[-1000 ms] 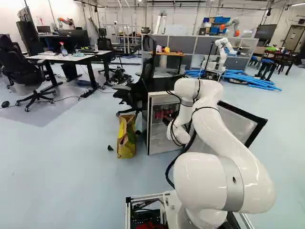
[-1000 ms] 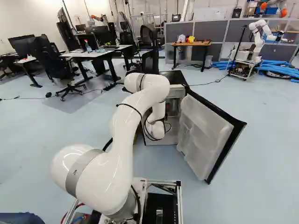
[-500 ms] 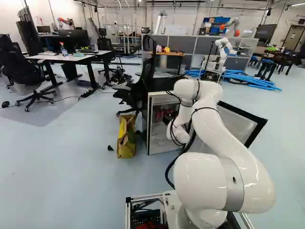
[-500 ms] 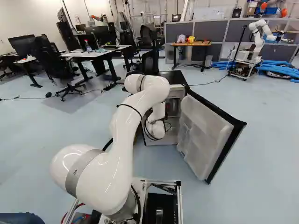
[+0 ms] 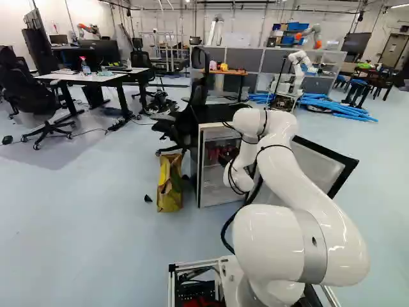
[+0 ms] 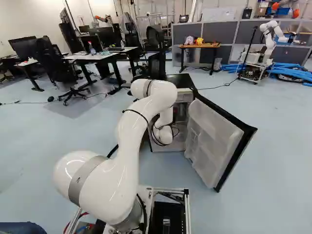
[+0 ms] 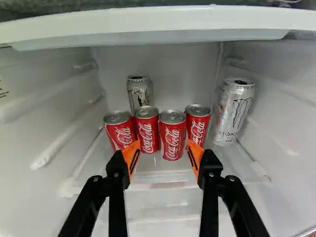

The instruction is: Grab a drink from the fridge

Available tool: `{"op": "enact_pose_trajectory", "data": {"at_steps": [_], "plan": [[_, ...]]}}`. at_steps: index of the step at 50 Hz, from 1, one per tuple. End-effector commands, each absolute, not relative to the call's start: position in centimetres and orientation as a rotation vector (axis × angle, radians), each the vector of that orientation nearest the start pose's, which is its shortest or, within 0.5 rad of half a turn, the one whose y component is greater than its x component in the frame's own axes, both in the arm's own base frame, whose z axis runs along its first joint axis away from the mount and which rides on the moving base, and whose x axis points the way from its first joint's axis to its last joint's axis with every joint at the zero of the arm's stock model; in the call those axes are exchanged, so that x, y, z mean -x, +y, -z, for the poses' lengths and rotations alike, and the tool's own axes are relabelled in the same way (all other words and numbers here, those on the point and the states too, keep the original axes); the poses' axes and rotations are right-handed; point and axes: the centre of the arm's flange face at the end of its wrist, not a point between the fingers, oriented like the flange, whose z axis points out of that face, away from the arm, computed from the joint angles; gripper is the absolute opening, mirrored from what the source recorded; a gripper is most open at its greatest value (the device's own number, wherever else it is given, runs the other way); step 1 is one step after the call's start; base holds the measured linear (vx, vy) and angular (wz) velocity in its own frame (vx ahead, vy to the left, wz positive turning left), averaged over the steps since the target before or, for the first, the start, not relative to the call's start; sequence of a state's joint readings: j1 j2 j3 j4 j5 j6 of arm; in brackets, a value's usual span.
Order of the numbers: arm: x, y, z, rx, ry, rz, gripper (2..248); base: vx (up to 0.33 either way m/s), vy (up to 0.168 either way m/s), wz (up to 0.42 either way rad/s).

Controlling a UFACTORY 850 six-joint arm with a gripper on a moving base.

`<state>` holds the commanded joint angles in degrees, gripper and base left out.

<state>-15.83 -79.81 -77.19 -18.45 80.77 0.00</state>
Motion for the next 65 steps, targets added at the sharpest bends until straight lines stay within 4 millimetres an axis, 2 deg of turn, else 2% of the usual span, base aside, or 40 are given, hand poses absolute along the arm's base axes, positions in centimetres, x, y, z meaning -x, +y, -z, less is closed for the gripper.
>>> {"op": "enact_pose_trajectory", "data": {"at_steps": [65], "plan": [[-61.3, -14.5, 3.3, 2.386, -0.06, 2.004, 151, 0.0, 0.0, 0.0]]}}
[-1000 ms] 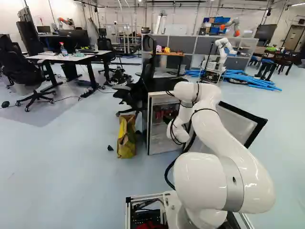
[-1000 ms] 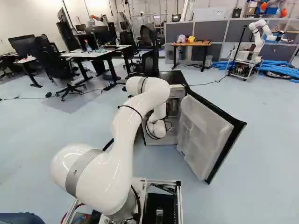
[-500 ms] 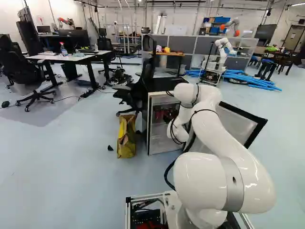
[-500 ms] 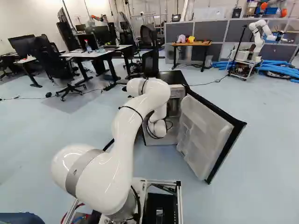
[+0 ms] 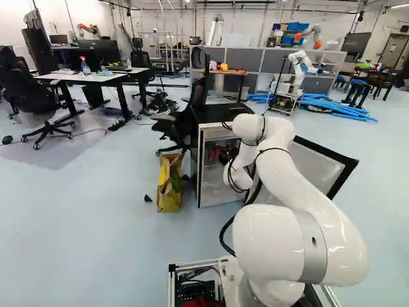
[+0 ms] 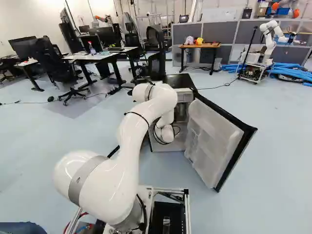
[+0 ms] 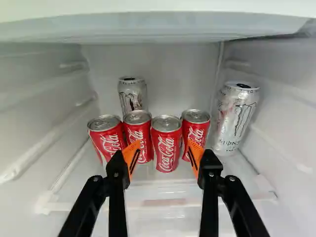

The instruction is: Grab a drink from the fridge

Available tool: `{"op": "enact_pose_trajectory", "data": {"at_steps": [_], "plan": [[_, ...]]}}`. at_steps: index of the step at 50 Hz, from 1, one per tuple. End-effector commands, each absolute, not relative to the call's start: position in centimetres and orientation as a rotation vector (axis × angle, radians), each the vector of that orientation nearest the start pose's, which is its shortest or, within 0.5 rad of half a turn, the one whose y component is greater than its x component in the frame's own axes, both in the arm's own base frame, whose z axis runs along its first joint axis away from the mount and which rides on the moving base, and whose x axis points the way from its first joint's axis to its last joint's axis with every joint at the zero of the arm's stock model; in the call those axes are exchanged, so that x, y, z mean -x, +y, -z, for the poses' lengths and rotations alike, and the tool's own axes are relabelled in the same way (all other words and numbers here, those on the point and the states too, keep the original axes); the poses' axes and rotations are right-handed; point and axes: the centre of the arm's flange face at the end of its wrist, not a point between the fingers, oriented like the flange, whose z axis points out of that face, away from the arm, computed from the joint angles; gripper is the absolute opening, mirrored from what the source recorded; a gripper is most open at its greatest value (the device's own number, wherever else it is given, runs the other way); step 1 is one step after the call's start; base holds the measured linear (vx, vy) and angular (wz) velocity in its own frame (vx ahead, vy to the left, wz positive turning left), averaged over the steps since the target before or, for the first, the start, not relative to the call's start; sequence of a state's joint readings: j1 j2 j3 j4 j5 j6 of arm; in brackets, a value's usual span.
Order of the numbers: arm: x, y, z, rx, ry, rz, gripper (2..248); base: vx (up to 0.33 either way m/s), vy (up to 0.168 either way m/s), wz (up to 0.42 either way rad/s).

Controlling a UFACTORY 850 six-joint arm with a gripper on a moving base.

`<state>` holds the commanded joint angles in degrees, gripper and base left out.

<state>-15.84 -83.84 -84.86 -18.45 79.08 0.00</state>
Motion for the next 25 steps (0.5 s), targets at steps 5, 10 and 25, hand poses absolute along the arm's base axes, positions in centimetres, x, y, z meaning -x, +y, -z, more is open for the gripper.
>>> {"op": "enact_pose_trajectory", "data": {"at_steps": [5, 10, 25], "plan": [[-61.6, -14.5, 3.5, 2.387, -0.063, 2.004, 151, 0.0, 0.0, 0.0], [-61.9, -14.5, 3.6, 2.389, -0.066, 2.003, 151, 0.0, 0.0, 0.0], [-62.7, -14.8, 4.2, 2.394, -0.071, 2.005, 151, 0.0, 0.0, 0.0]]}}
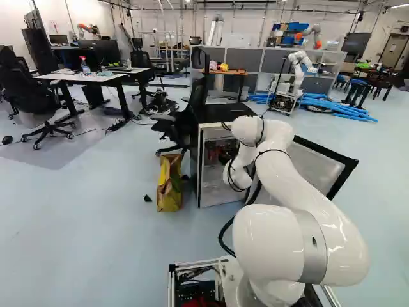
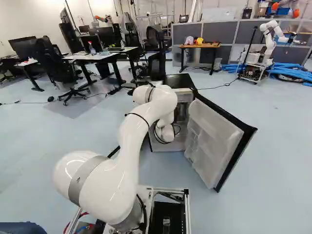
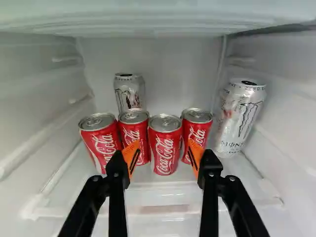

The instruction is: Grab a drink from the fridge

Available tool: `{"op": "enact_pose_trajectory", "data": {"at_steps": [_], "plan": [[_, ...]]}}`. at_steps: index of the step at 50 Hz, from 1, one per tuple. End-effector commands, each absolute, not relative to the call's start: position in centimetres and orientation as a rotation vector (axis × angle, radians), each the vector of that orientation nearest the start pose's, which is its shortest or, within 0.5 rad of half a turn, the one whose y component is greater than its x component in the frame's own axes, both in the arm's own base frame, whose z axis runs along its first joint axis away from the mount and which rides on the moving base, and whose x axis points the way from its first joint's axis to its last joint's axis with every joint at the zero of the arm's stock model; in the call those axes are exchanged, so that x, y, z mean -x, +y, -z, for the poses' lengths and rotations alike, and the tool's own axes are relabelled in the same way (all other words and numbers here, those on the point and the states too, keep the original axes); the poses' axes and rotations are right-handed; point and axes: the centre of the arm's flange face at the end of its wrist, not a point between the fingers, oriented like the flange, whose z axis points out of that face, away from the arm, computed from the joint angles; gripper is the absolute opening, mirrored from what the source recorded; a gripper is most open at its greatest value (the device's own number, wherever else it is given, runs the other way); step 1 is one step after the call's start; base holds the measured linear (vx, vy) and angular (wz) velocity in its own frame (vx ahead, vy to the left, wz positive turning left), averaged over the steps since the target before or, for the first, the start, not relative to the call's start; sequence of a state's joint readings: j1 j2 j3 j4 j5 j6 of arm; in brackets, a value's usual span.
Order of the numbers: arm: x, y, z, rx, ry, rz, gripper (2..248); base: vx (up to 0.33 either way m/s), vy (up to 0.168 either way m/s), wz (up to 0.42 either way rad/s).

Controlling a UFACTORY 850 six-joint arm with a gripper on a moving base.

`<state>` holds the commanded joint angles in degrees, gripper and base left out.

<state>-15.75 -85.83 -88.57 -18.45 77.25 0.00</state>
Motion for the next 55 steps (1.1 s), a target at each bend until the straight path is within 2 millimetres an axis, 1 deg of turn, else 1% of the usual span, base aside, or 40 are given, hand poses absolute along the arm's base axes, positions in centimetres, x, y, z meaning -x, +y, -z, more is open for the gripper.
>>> {"op": "enact_pose_trajectory", "data": {"at_steps": [39, 55], "plan": [[-64.9, -15.0, 5.2, 2.355, -0.093, 2.06, 151, 0.0, 0.0, 0.0], [-65.2, -14.9, 5.3, 2.349, -0.097, 2.067, 151, 0.0, 0.0, 0.0]]}}
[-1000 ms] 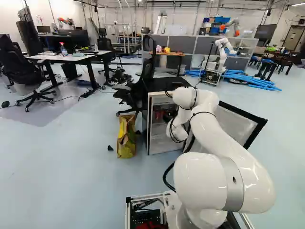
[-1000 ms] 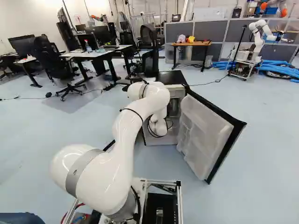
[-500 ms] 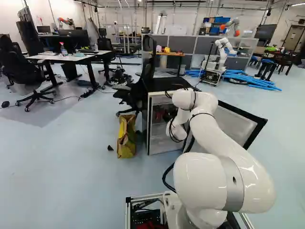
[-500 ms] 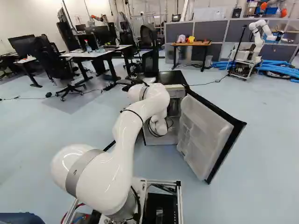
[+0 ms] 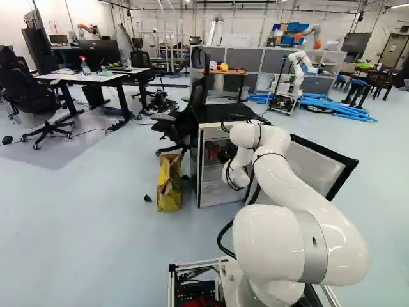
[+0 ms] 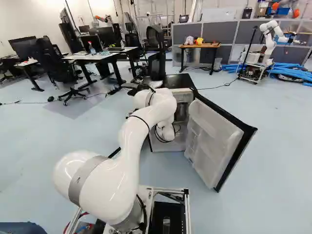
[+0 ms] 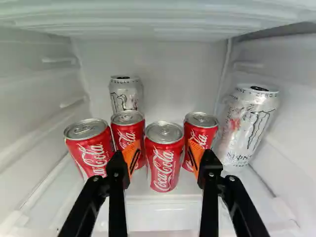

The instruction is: Grab a drink from the fridge

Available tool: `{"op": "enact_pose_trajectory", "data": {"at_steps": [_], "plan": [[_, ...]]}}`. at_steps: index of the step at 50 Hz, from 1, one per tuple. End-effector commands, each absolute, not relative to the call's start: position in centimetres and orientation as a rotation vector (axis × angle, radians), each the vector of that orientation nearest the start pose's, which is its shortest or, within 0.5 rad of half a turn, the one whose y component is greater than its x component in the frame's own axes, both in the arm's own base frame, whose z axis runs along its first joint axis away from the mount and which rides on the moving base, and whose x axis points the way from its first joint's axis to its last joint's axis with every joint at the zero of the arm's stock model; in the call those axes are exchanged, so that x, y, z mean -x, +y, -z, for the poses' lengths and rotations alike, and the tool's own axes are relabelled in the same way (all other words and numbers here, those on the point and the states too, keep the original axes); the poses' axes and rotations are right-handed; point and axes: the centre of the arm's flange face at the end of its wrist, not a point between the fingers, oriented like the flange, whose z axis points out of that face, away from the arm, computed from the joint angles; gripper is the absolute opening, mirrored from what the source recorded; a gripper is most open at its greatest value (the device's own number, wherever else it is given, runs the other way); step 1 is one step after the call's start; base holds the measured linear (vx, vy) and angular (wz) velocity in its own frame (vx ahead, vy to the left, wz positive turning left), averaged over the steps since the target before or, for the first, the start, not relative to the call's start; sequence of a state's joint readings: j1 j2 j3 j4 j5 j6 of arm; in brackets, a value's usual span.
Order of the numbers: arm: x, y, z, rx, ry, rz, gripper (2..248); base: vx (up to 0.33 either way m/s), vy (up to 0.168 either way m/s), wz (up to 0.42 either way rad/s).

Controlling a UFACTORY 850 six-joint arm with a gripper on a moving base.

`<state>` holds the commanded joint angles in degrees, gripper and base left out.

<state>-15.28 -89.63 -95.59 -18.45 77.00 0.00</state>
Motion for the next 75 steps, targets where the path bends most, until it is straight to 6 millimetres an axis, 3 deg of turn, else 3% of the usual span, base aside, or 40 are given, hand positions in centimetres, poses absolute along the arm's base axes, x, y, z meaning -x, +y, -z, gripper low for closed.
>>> {"op": "enact_pose_trajectory", "data": {"at_steps": [6, 7, 12, 13, 31, 48, 62, 75], "plan": [[-65.2, -14.9, 5.3, 2.349, -0.097, 2.067, 151, 0.0, 0.0, 0.0], [-65.2, -14.9, 5.3, 2.349, -0.097, 2.067, 120, 0.0, 0.0, 0.0], [-65.2, -14.9, 5.3, 2.349, -0.097, 2.067, 120, 0.0, 0.0, 0.0], [-65.2, -14.9, 5.3, 2.349, -0.097, 2.067, 95, 0.0, 0.0, 0.0], [-65.2, -14.9, 5.2, 2.349, -0.097, 2.067, 95, 0.0, 0.0, 0.0], [-64.9, -14.9, 2.9, 2.353, -0.095, 2.062, 95, 0.0, 0.0, 0.0], [-63.0, -14.6, 1.6, 2.386, -0.08, 2.015, 95, 0.0, 0.0, 0.0], [-60.7, -14.1, -1.0, 2.419, -0.065, 1.963, 95, 0.0, 0.0, 0.0]]}}
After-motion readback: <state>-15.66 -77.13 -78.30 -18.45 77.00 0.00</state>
